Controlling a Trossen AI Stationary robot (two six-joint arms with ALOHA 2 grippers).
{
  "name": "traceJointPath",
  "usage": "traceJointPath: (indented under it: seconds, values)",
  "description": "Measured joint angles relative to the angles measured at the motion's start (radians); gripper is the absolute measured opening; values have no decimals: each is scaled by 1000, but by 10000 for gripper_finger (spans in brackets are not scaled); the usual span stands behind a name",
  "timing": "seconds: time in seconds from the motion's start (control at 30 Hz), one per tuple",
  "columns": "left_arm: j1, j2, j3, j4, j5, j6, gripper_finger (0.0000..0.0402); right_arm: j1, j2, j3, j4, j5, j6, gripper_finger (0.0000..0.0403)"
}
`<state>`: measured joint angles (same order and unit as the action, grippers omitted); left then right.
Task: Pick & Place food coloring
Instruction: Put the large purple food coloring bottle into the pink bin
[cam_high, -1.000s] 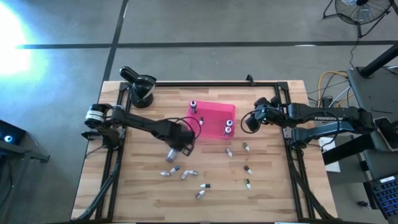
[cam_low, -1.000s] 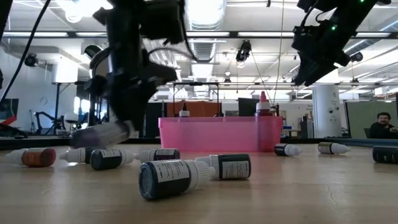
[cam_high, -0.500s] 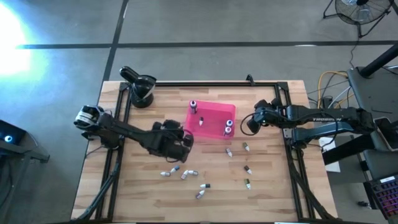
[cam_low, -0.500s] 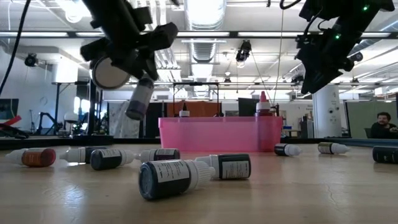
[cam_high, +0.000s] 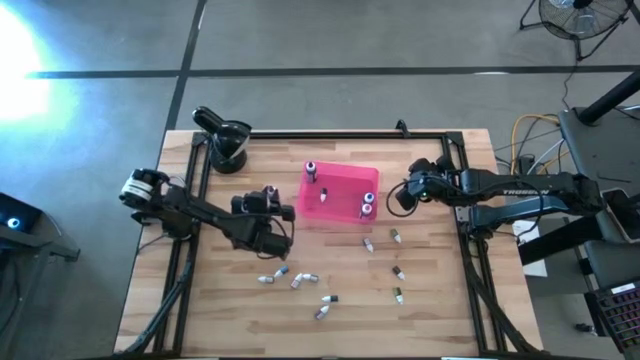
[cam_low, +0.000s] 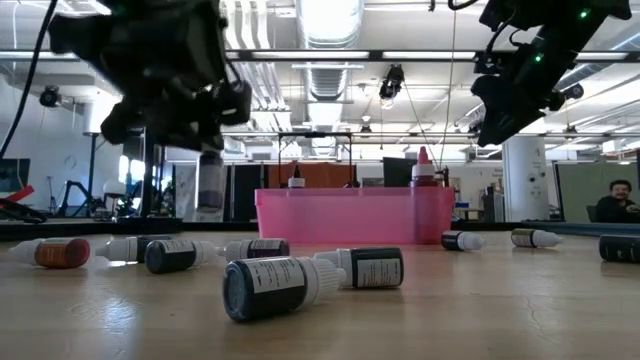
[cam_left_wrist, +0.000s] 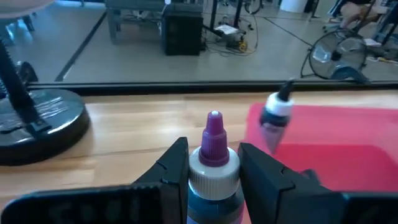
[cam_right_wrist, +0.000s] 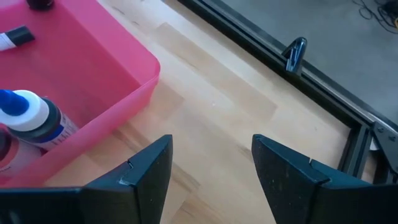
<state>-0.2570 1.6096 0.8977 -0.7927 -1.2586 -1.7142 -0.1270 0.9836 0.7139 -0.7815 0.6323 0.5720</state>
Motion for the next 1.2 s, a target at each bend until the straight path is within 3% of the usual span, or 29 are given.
traceJointPath:
  seconds: [0.3,0.63,0.83,1.03,1.2]
  values:
    - [2,0,-131,156,47,-1,90,0,0,0,1,-8,1,214]
    - [3,-6,-114,157,71,15,143,0,0,0,3,-12,4,214]
    - [3,-8,-84,152,102,48,153,0,0,0,5,-12,6,214]
    - [3,-11,15,36,162,146,153,0,0,0,6,-11,24,214]
    - [3,-11,109,-177,168,87,154,0,-1,0,6,-11,24,214]
